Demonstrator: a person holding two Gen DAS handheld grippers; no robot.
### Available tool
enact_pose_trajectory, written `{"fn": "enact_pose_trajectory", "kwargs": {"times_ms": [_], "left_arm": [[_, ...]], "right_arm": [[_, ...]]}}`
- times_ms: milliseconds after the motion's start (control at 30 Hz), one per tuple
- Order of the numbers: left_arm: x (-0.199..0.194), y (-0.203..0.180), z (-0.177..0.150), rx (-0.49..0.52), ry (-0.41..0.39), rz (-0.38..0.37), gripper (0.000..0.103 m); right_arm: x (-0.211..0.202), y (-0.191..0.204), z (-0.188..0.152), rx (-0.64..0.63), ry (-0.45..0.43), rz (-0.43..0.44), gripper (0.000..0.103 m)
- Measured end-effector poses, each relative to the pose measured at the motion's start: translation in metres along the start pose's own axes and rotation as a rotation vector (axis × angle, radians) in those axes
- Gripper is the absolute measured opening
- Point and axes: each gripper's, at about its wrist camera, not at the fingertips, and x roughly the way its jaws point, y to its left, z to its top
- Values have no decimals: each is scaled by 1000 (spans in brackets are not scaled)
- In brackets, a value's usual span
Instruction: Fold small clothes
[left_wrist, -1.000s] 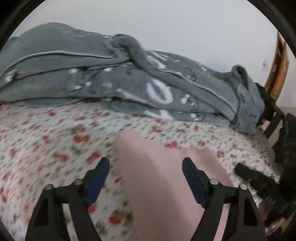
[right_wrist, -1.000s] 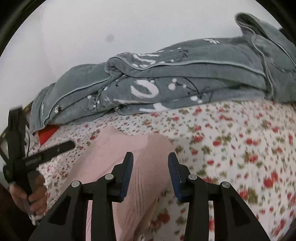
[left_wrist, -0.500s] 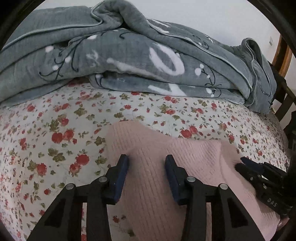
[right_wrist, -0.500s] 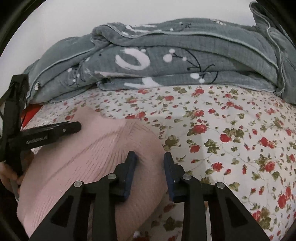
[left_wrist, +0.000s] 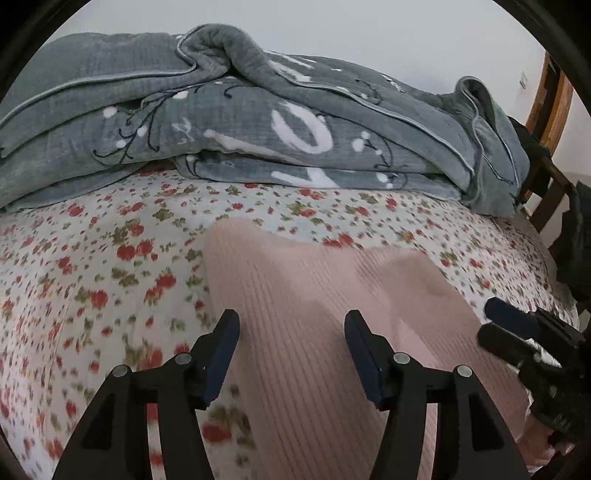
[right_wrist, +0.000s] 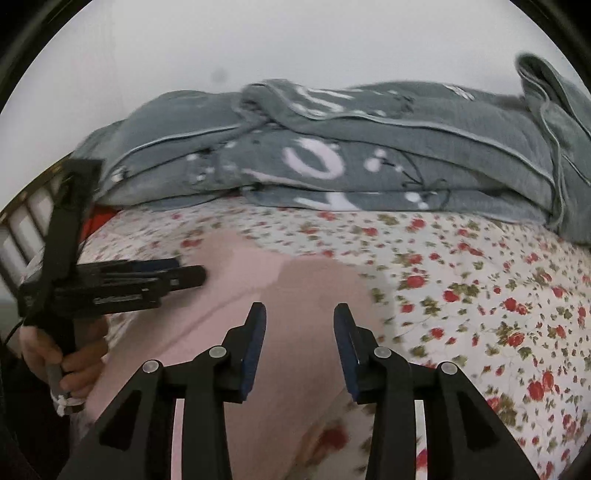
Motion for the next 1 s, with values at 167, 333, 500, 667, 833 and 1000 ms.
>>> {"fn": "enact_pose_trajectory", "kwargs": {"times_ms": [167, 333, 500, 667, 833, 1000], "left_arm": [[-23, -13, -25, 23, 2, 17, 57], [-36, -18, -47, 18, 1, 17, 59], [-38, -19, -67, 7, 12, 25, 59], [-53, -8, -85, -34, 24, -37, 60], [-74, 1, -116, -32, 21, -50, 64], [-81, 2, -140, 29, 52, -10, 66]], "right_arm": [[-10, 18, -22, -41, 13, 19, 38], [-17, 18, -43, -30, 29, -15, 38], [-8, 13, -57, -9, 90, -69, 38], [-30, 11, -61, 30, 72, -53, 38], [-56, 9, -73, 61, 33, -34, 38], [-70, 12, -88, 60, 20, 13, 38]]}}
